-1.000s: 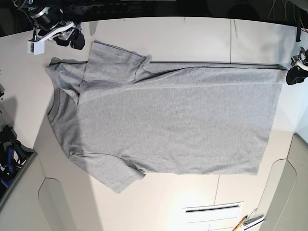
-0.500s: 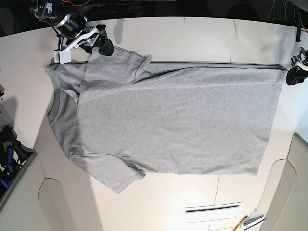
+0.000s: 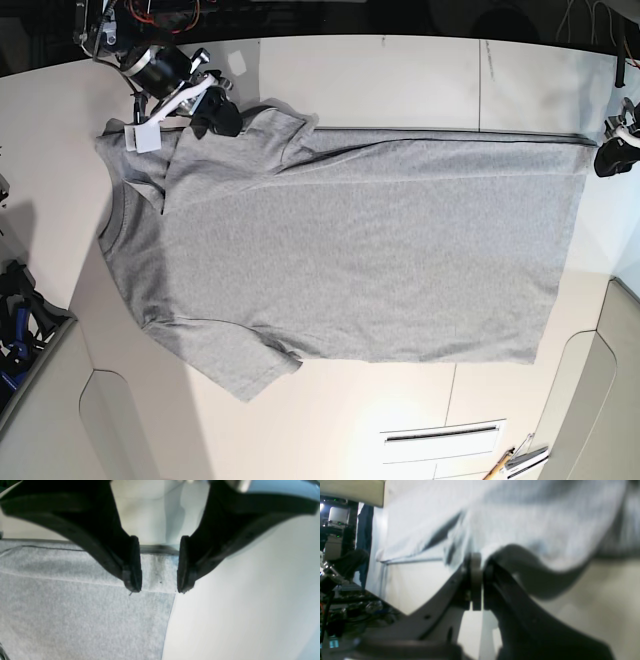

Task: Fold the T-shirt properly
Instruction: 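Release and regrasp the shirt edge near the sleeve with the right gripper, then hold the shirt edge with both grippers and drag it toward the robot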

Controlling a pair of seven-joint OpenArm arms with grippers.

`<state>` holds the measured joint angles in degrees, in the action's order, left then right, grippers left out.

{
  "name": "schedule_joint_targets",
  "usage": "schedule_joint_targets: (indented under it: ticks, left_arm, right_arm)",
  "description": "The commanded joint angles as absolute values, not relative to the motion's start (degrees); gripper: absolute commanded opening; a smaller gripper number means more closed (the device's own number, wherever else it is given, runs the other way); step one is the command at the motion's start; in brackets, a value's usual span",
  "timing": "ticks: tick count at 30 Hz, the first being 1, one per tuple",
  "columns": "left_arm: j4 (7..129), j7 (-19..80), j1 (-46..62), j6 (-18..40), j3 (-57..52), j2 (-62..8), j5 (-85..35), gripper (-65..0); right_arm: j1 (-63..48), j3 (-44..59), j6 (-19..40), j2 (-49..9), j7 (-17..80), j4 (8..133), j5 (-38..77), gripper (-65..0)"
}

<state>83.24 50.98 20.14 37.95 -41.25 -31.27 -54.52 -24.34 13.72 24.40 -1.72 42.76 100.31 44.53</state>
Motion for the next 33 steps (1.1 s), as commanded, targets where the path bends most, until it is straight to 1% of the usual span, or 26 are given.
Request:
schedule_joint_targets:
  ticks: [1,6,14,15,17,18,19,20,21,24,25,26,27,28,29,30,31,33]
  left_arm:
    - [84.2,50.0,20.0,38.4,-41.8,-32.6,-55.5,-38.1]
    - [84.2,50.0,20.0,38.4,-41.8,-32.6,-55.5,-38.1]
    - [84.2,50.0,20.0,38.4,-41.8,-32.6,-55.5,-38.1]
    - [84.2,50.0,20.0,38.4,-41.8,-32.6,-55.5,-38.1]
    - [84.2,50.0,20.0,38.4,-41.8,-32.6,-55.5,-38.1]
    - [84.2,50.0,20.0,38.4,-41.8,-32.6,-55.5,-38.1]
    - [84.2,50.0,20.0,38.4,-41.8,-32.6,-55.5,-38.1]
    - [84.2,50.0,20.0,38.4,-41.8,-32.6,-55.5,-38.1]
    - [84.2,50.0,20.0,38.4,-41.8,-32.6,-55.5,-38.1]
    - [84.2,49.9,20.0,38.5,-41.8,-32.6,-56.4,-38.1]
    - [84.2,49.6,20.0,39.4,-41.8,-32.6,-56.9,-38.1]
    - [84.5,49.5,20.0,40.0,-41.8,-32.6,-57.3,-38.1]
    - [84.9,49.5,20.0,40.0,-41.8,-32.6,-57.8,-38.1]
    - [85.5,49.5,20.0,40.0,-41.8,-32.5,-58.6,-38.1]
    - [86.3,49.6,20.0,40.0,-41.8,-32.6,-59.2,-38.7]
    - [87.3,49.8,20.0,40.0,-41.8,-32.5,-59.2,-41.8]
    - [88.4,50.0,20.0,40.0,-41.7,-32.5,-59.2,-46.5]
    - [90.5,50.0,20.0,40.0,-41.3,-32.5,-59.0,-56.1]
  right_arm:
    - [-22.4,13.7,24.9,-1.7,41.3,101.3,44.9,-65.0]
    - [-13.7,12.3,24.9,-1.7,39.2,101.3,39.6,-65.0]
    - [-1.5,6.3,24.9,-1.7,35.8,100.5,28.8,-65.0]
    - [-0.7,5.9,24.9,-1.7,35.7,100.5,28.2,-63.9]
    - [0.6,5.9,24.8,-1.7,35.2,100.5,27.6,-47.9]
    - [1.0,5.9,24.8,-1.8,34.5,100.5,26.9,-41.2]
    - [1.5,5.9,24.8,-1.8,34.4,100.5,26.1,-35.9]
    - [1.8,5.9,24.8,-1.8,34.4,100.5,25.6,-32.7]
    - [2.0,5.9,24.8,-1.8,34.5,100.5,25.7,-32.0]
    - [2.1,6.2,24.9,-2.0,35.2,100.5,25.7,-32.1]
    - [2.1,6.5,24.9,-2.1,36.5,100.5,25.7,-32.1]
    - [2.1,7.0,24.9,-2.1,38.0,100.6,25.7,-32.7]
    - [2.1,7.6,24.9,-2.2,39.7,100.6,25.8,-35.1]
    - [2.0,8.4,24.9,-2.2,41.7,100.7,25.9,-40.2]
    - [2.0,9.5,24.9,-2.2,43.7,100.9,25.9,-47.6]
    - [2.0,10.7,24.9,-2.2,45.4,101.1,25.9,-56.9]
    - [2.0,12.1,24.9,-2.2,47.1,101.3,25.9,-65.0]
    - [2.0,15.2,24.9,-2.2,50.3,101.5,26.2,-65.0]
